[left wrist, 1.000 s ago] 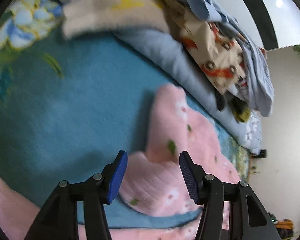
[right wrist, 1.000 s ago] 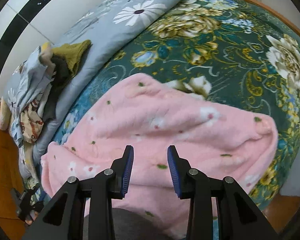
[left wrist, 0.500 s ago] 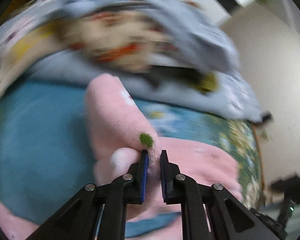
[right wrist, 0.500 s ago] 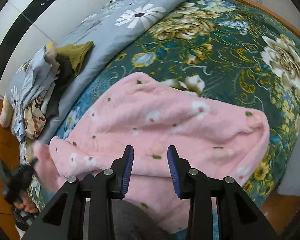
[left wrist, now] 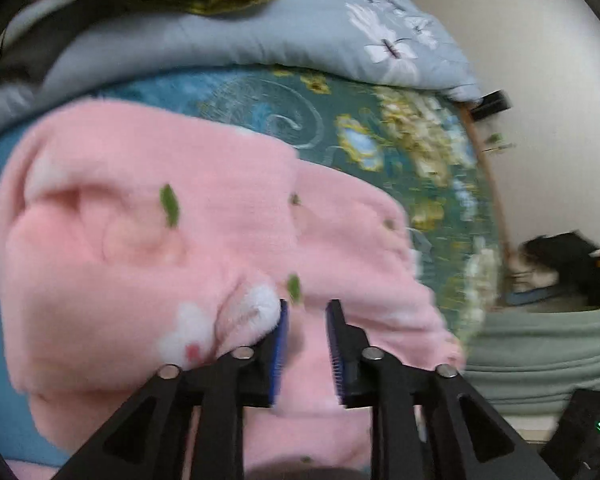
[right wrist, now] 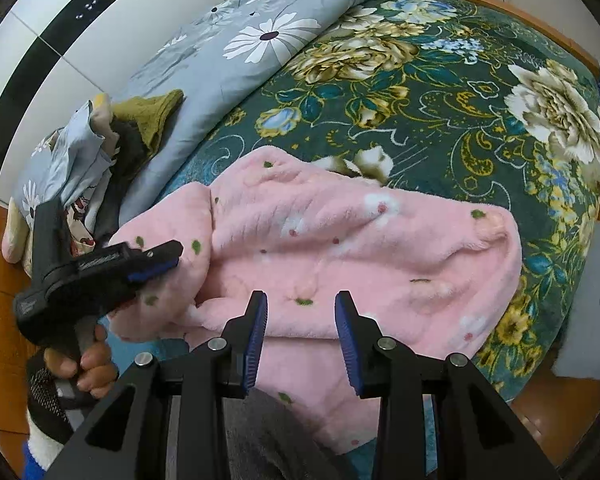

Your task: Fold clothes

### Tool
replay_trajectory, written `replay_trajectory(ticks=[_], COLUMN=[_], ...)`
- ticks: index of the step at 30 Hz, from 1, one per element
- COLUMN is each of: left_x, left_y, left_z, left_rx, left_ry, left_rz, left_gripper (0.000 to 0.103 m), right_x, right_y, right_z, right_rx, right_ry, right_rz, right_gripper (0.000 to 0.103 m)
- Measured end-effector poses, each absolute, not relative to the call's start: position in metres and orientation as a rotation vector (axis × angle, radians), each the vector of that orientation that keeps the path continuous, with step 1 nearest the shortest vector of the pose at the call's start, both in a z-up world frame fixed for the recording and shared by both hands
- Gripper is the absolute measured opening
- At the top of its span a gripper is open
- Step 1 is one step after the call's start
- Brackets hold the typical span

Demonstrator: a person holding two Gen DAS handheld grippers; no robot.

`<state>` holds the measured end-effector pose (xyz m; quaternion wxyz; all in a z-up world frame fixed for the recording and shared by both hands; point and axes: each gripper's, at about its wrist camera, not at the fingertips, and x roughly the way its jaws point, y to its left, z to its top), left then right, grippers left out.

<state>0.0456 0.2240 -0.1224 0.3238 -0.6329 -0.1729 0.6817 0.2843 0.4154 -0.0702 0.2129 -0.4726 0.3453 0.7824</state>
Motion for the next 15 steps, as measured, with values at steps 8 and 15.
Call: replay_trajectory(ticks=[8,15], left_x=[0.047,0.029], left_y=[0.064,0.033], left_z=[-0.114,-0.172], left_rx=[-1.503,-1.637], left_ry=[-0.824,-0.972], left_rz=[2.096,2.064], left_gripper=[0.062,0.062], right_x=[0.284,0.280], right_y=[0.417,0.414], right_z=[-0.080,-0.091], right_rx=[-1.329,-1.350], right_ry=[0.977,1.024], right_rz=[2.167,2.134], right_gripper=[0.036,0.036])
